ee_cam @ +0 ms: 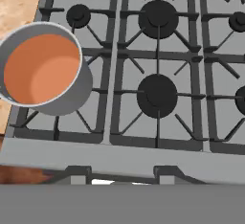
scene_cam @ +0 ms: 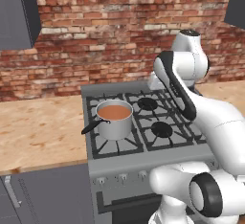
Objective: Retrieve the chicken drumstick from the fridge and place it on the saucepan with marinade on the stove.
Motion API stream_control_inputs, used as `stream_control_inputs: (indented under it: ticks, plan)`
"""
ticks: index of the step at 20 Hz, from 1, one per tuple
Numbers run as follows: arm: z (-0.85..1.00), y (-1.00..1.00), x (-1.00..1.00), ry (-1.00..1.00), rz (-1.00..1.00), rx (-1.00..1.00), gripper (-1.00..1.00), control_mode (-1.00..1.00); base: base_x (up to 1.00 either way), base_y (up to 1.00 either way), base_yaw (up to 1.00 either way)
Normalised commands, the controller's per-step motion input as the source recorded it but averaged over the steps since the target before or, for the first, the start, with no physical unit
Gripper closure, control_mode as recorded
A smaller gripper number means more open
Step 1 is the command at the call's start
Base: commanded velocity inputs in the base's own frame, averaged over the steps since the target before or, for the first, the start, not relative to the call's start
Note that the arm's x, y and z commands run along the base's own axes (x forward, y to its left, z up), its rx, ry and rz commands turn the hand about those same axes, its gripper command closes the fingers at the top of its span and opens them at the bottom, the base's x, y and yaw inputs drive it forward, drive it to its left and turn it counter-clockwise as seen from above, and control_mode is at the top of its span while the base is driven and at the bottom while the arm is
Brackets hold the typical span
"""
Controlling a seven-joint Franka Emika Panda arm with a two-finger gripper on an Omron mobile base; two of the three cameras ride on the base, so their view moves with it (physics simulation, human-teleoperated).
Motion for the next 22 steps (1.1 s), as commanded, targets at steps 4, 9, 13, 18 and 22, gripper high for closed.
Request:
stream_control_inputs:
  ticks: [4,9,13,18,22]
  plan:
    - [0.0,-0.19,-0.76,-0.26,-0.02,0.0,-1.0,-1.0,0.0,0.0,0.0]
    - [0.0,-0.16,-1.0,-0.36,-0.02,-0.01,-1.0,-1.0,0.0,0.0,0.0]
    - [-0.02,0.0,-0.98,-0.27,0.0,-0.05,-1.0,-1.0,0.0,0.0,0.0]
    - [0.0,0.0,-0.72,-0.21,0.0,-0.02,-1.0,-1.0,0.0,0.0,0.0]
    - [0.0,0.0,-0.54,-0.16,0.0,0.0,-1.0,-1.0,0.0,0.0,0.0]
